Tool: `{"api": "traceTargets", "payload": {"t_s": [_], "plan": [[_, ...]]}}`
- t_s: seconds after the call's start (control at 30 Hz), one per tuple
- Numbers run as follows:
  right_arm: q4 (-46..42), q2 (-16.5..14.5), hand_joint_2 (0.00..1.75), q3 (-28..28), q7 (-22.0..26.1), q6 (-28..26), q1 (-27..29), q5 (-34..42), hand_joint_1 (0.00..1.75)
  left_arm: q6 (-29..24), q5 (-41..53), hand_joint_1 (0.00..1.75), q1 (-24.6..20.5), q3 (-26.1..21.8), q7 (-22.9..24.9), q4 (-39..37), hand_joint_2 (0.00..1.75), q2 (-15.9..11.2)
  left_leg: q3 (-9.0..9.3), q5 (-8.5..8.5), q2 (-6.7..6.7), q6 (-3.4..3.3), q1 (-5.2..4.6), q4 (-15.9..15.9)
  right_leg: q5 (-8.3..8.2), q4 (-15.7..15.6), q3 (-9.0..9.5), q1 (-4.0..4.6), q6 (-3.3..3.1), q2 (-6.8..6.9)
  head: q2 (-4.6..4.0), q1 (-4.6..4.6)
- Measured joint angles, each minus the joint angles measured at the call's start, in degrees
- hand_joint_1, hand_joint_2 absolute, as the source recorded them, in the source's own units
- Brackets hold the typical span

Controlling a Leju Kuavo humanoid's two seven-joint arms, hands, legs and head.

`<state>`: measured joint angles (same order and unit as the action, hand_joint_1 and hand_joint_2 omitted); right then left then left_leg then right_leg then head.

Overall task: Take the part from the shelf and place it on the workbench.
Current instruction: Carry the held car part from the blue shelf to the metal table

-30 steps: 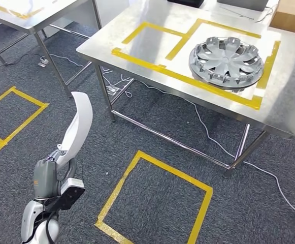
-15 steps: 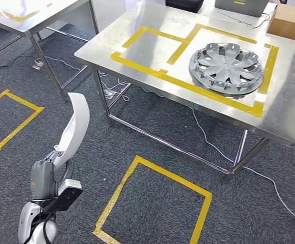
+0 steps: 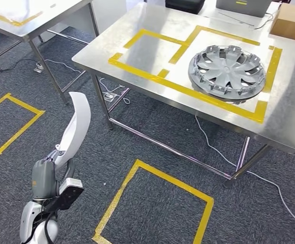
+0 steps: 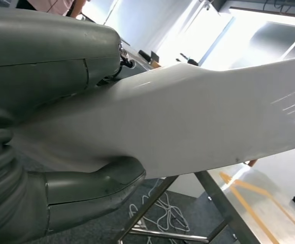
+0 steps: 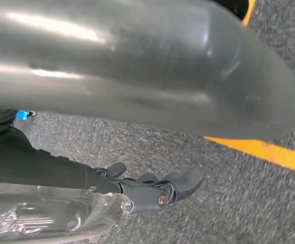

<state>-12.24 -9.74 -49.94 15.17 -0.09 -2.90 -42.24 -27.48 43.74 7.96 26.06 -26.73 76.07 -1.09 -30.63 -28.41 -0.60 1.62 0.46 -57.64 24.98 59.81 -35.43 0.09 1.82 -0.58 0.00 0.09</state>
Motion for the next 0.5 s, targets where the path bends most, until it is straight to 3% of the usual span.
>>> {"api": "traceTargets", "payload": {"t_s": [0.07, 0.1, 0.17, 0.2, 0.23, 0.27, 0.33, 0.37, 0.43, 0.5], "plan": [[0.0, 0.0, 0.0, 0.0, 0.0, 0.0, 0.0, -0.1, 0.0, 0.0, 0.0, 1.64, -0.1, -0.1, 0.0, 0.0, 1.75, 0.0, -0.81, -1.26, 0.07, 0.63, 0.08, -2.2, 0.2, -0.4, 0.57, -0.17, -0.81, 0.0, 0.0, -0.2], [0.0, 0.0, 0.0, 0.0, 0.0, 0.0, -0.1, -0.1, 0.0, 0.0, 0.0, 1.64, -0.1, -0.1, 0.1, 0.0, 1.75, 0.0, -2.3, -2.63, 0.1, 0.87, 0.1, -5.2, 0.34, -0.5, 0.88, -0.27, -1.15, 0.02, 0.0, -0.35], [0.0, 0.0, 0.0, 0.0, 0.0, 0.0, -0.1, -0.3, 0.0, 0.0, 0.0, 1.64, 0.0, -0.1, 0.1, 0.0, 1.75, 0.0, -6.97, -5.5, 0.11, 1.07, 0.1, -13.0, 0.71, -0.5, 1.27, -0.27, -1.48, 0.03, 0.0, -0.5], [0.0, 0.0, 0.0, 0.0, 0.0, 0.0, -0.1, -0.4, 0.0, 0.0, 0.0, 1.64, 0.0, -0.2, 0.1, 0.0, 1.75, 0.0, -8.96, -5.95, 0.11, 1.1, 0.1, -15.8, 0.92, -0.5, 1.46, -0.27, -1.53, 0.02, 0.0, -0.52], [0.0, 0.0, 0.0, 0.0, 0.0, 0.0, -0.1, -0.5, 0.0, 0.0, 0.0, 1.64, 0.0, -0.2, 0.2, 0.0, 1.75, 0.0, -10.0, -5.12, 0.11, 1.07, 0.1, -16.5, 1.18, -0.5, 1.75, -0.28, -1.5, 0.0, 0.0, -0.51], [0.0, 0.0, 0.0, 0.0, 0.0, 0.0, 0.0, -0.5, 0.0, 0.0, 0.0, 1.64, 0.0, -0.2, 0.2, 0.0, 1.75, 0.0, -9.93, -3.19, 0.12, 0.98, 0.11, -15.1, 1.48, -0.5, 2.15, -0.3, -1.42, -0.04, 0.0, -0.51], [0.0, 0.0, 0.0, 0.0, -0.1, 0.0, 0.0, -0.6, 0.0, 0.0, 0.0, 1.64, 0.0, -0.3, 0.2, 0.0, 1.75, 0.0, -7.19, 1.73, 0.19, 0.72, 0.1, -7.9, 2.18, -0.5, 3.01, -0.32, -1.01, -0.16, 0.0, -0.54], [0.0, 0.0, 0.0, 0.0, -0.1, 0.0, 0.0, -0.6, 0.0, 0.0, 0.0, 1.64, 0.0, -0.3, 0.2, 0.0, 1.75, 0.0, -5.66, 3.02, 0.21, 0.54, 0.09, -4.4, 2.6, -0.5, 3.27, -0.22, -0.69, -0.26, 0.0, -0.61], [0.0, 0.0, 0.0, 0.0, -0.1, -0.1, -0.1, -0.6, 0.0, 0.0, 0.0, 1.64, 0.0, -0.3, 0.3, 0.1, 1.75, 0.0, -4.12, 3.25, 0.18, 0.02, 0.04, -0.9, 3.0, -0.5, 3.61, 0.02, 0.07, -0.34, 0.0, -0.64], [0.0, 0.0, 0.0, 0.0, -0.1, -0.1, -0.1, -0.6, 0.0, 0.0, 0.0, 1.64, 0.1, -0.4, 0.3, 0.1, 1.75, 0.0, -3.75, 2.72, 0.04, -0.76, 0.07, -0.4, 3.1, -0.7, 4.13, 0.04, 0.71, -0.3, 0.0, -0.53]]}}
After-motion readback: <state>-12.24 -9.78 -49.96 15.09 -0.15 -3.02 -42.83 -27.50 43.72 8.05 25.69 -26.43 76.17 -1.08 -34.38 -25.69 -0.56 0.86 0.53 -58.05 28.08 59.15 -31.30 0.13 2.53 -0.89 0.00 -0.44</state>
